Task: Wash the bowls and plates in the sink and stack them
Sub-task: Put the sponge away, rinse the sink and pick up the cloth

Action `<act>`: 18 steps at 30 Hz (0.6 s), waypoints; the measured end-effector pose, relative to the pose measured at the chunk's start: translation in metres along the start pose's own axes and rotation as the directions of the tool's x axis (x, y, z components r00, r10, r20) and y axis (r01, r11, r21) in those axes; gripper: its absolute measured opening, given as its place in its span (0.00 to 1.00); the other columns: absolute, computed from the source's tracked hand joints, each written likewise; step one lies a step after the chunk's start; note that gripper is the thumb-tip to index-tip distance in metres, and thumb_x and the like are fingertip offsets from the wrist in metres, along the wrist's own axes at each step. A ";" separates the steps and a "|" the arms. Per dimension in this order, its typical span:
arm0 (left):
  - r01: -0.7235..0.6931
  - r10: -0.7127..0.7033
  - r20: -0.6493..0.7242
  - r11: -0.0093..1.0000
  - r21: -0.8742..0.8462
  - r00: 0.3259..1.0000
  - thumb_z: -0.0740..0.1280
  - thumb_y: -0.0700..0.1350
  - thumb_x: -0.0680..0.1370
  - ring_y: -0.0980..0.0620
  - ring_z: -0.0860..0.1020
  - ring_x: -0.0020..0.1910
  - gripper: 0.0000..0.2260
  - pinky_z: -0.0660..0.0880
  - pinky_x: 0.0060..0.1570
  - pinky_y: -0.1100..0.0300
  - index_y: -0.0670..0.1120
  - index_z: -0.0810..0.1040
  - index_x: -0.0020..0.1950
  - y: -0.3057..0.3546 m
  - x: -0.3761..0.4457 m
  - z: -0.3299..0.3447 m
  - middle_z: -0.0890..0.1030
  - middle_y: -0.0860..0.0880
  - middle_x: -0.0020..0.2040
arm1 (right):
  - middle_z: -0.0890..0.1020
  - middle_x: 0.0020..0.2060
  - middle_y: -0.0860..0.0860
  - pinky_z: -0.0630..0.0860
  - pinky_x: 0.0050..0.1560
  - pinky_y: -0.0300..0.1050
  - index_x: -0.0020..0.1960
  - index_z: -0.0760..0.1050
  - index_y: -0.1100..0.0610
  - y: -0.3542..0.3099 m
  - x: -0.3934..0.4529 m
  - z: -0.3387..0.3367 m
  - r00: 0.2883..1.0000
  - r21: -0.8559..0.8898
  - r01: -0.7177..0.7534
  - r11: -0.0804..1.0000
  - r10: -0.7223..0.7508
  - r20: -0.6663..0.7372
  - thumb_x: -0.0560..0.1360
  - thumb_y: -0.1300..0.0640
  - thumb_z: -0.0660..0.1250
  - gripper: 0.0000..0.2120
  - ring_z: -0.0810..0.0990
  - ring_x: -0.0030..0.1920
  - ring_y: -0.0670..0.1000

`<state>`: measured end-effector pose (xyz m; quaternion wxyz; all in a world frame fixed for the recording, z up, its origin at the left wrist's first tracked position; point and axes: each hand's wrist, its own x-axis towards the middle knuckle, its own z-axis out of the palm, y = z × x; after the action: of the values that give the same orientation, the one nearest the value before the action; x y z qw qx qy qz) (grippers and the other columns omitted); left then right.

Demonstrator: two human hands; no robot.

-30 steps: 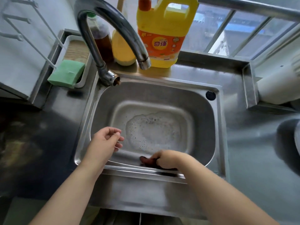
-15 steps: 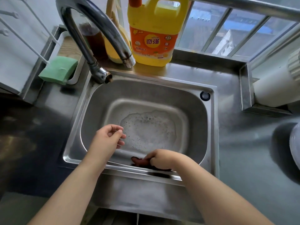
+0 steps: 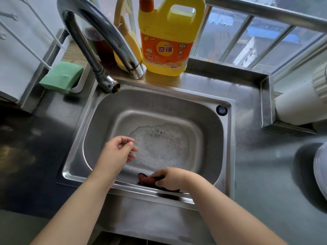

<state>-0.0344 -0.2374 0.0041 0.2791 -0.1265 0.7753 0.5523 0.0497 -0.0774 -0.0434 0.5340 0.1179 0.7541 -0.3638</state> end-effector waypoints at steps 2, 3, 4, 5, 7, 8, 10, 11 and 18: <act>-0.003 0.003 -0.028 1.000 -0.014 1.000 0.61 0.36 0.80 0.50 0.77 0.33 0.08 0.74 0.37 0.58 0.45 0.77 0.46 0.000 0.002 -0.006 0.82 0.47 0.37 | 0.78 0.60 0.46 0.70 0.61 0.46 0.64 0.72 0.37 -0.018 0.013 0.008 0.999 0.022 0.047 0.999 -0.046 -0.018 0.77 0.55 0.58 0.19 0.75 0.58 0.50; -0.007 0.006 -0.045 1.000 -0.023 0.999 0.61 0.36 0.80 0.50 0.77 0.33 0.08 0.74 0.37 0.58 0.45 0.77 0.46 0.000 0.003 -0.011 0.82 0.47 0.37 | 0.78 0.59 0.47 0.70 0.60 0.46 0.64 0.73 0.39 -0.026 0.020 0.011 0.998 0.051 0.060 0.997 -0.059 -0.030 0.77 0.55 0.58 0.19 0.75 0.57 0.51; -0.011 0.010 -0.059 1.000 -0.026 0.998 0.61 0.36 0.80 0.50 0.77 0.33 0.08 0.74 0.36 0.58 0.45 0.77 0.46 0.000 0.006 -0.016 0.82 0.47 0.37 | 0.79 0.58 0.49 0.70 0.59 0.45 0.64 0.73 0.41 -0.034 0.026 0.013 0.996 0.106 0.077 0.991 -0.072 -0.052 0.78 0.56 0.59 0.18 0.76 0.57 0.52; -0.013 0.011 -0.073 1.000 -0.027 0.997 0.62 0.36 0.80 0.50 0.77 0.33 0.08 0.73 0.36 0.58 0.45 0.78 0.46 0.000 0.008 -0.022 0.82 0.46 0.37 | 0.79 0.58 0.50 0.70 0.57 0.43 0.64 0.74 0.44 -0.042 0.033 0.014 0.993 0.186 0.100 0.977 -0.085 -0.085 0.78 0.57 0.59 0.18 0.76 0.56 0.52; -0.017 0.014 -0.095 0.999 -0.030 0.995 0.62 0.36 0.80 0.51 0.78 0.33 0.08 0.75 0.37 0.58 0.46 0.78 0.46 -0.001 0.013 -0.035 0.82 0.46 0.38 | 0.81 0.55 0.52 0.70 0.54 0.40 0.65 0.75 0.50 -0.057 0.043 0.014 0.967 0.351 0.200 0.915 -0.127 -0.222 0.78 0.62 0.58 0.18 0.77 0.53 0.51; -0.018 0.015 -0.103 0.999 -0.034 0.995 0.62 0.36 0.80 0.51 0.78 0.33 0.08 0.75 0.38 0.58 0.46 0.78 0.46 -0.002 0.016 -0.042 0.82 0.46 0.38 | 0.81 0.52 0.53 0.71 0.51 0.41 0.65 0.75 0.51 -0.064 0.048 0.011 0.936 0.426 0.266 0.865 -0.126 -0.329 0.78 0.64 0.58 0.18 0.77 0.51 0.52; -0.016 0.013 -0.104 0.999 -0.028 0.995 0.62 0.36 0.80 0.51 0.78 0.33 0.08 0.76 0.39 0.58 0.46 0.78 0.47 -0.002 0.023 -0.053 0.82 0.46 0.38 | 0.82 0.48 0.55 0.74 0.44 0.44 0.63 0.76 0.52 -0.078 0.058 -0.005 0.858 0.578 0.364 0.730 -0.022 -0.514 0.77 0.65 0.58 0.18 0.78 0.44 0.52; -0.015 0.014 -0.091 1.000 -0.020 0.996 0.62 0.36 0.80 0.51 0.78 0.34 0.08 0.76 0.40 0.57 0.46 0.78 0.47 -0.002 0.027 -0.058 0.82 0.46 0.38 | 0.82 0.48 0.55 0.74 0.41 0.43 0.63 0.76 0.52 -0.084 0.063 -0.016 0.821 0.653 0.401 0.643 0.064 -0.567 0.77 0.65 0.59 0.18 0.78 0.43 0.52; -0.009 0.008 0.030 0.999 0.049 1.000 0.63 0.38 0.79 0.53 0.79 0.34 0.07 0.77 0.42 0.57 0.48 0.78 0.47 0.008 0.062 -0.077 0.82 0.48 0.40 | 0.80 0.57 0.52 0.74 0.59 0.46 0.61 0.75 0.55 -0.108 0.090 -0.055 0.670 0.802 0.592 0.079 0.505 -0.544 0.75 0.70 0.64 0.18 0.79 0.54 0.52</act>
<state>-0.1113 -0.2985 -0.0066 0.2913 -0.1082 0.7849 0.5361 -0.0870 -0.1353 -0.0688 -0.0708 0.5546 0.4361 -0.7052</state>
